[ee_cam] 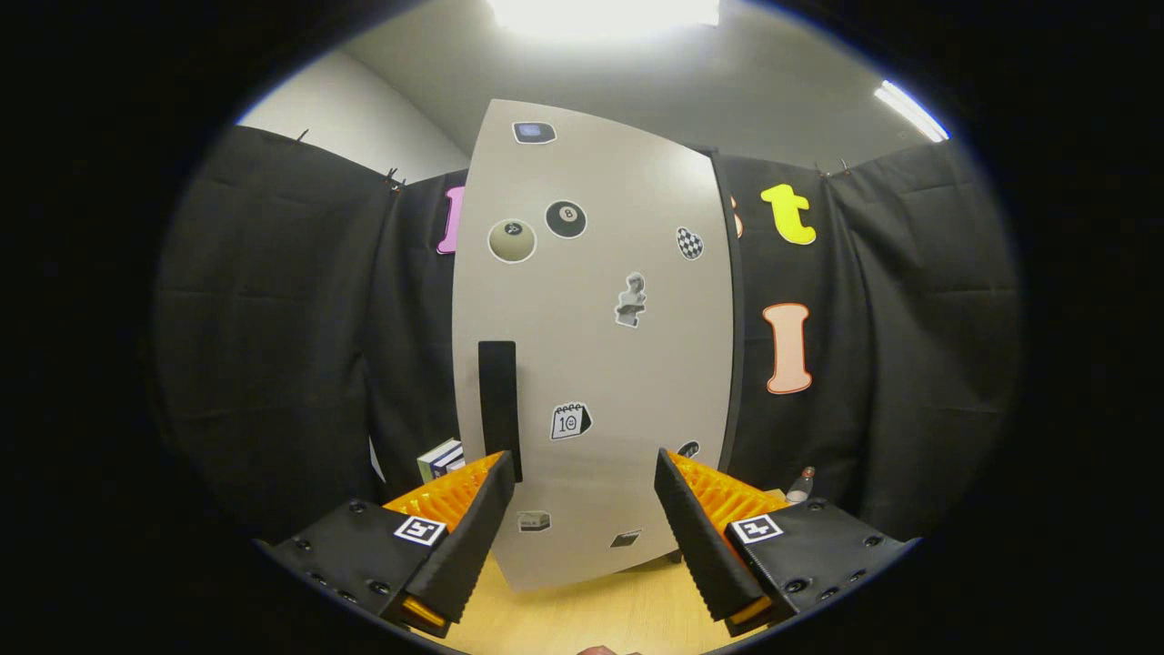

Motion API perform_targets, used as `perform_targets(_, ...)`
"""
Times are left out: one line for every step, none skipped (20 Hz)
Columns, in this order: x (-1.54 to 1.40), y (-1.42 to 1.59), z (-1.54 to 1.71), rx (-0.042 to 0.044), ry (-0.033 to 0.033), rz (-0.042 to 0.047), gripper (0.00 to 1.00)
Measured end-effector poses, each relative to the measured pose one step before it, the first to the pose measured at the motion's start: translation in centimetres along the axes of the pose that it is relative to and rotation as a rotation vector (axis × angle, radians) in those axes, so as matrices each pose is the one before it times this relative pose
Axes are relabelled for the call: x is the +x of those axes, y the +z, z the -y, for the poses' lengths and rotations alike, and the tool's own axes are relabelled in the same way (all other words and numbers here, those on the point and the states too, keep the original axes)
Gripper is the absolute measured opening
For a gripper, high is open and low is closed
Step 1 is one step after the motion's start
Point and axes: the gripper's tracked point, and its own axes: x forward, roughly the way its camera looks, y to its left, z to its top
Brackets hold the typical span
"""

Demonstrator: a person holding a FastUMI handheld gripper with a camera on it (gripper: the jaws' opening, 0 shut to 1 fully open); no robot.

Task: Open the shoe cabinet door, grab the shoes and put them into the shoe cabinet, then close the shoe cabinet door.

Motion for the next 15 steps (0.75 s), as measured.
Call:
perform_targets(0.073, -0.197, 0.048, 0.00071, 0.00360, -0.01092, 0.98)
perform_targets(0.054, -0.117, 0.070, -0.00030, 0.00413, -0.00668, 0.98)
perform_targets(-0.142, -0.090, -0.012, 0.00179, 0.00256, -0.00315, 0.98)
perform_targets(-0.087, 0.025, 0.002, 0.00407, 0.00291, 0.00006, 0.98)
perform_targets(0.172, 0.087, -0.020, 0.00692, 0.00557, 0.00117, 0.98)
perform_targets(0.114, 0.010, -0.206, 0.00664, 0.00737, -0.00058, 0.98)
perform_targets(-0.013, 0.003, -0.229, 0.00315, 0.00881, -0.00111, 0.98)
perform_targets(0.030, 0.061, -0.132, -0.00206, 0.00475, 0.00068, 0.98)
perform_targets(-0.049, -0.100, -0.203, -0.00474, 0.00287, -0.00106, 0.98)
perform_targets(-0.104, -0.041, -0.200, -0.00367, 0.00625, -0.00072, 0.98)
perform_targets(-0.011, 0.020, -0.238, -0.00194, 0.00527, 0.00051, 0.98)
perform_targets(-0.050, -0.105, -0.107, -0.00244, 0.00485, -0.00088, 0.98)
perform_targets(-0.110, 0.002, -0.067, -0.00392, 0.00279, 0.00136, 0.98)
perform_targets(-0.062, -0.013, -0.023, -0.00519, 0.00367, -0.00094, 0.98)
perform_targets(-0.146, 0.021, 0.038, -0.00593, 0.00228, 0.00003, 0.98)
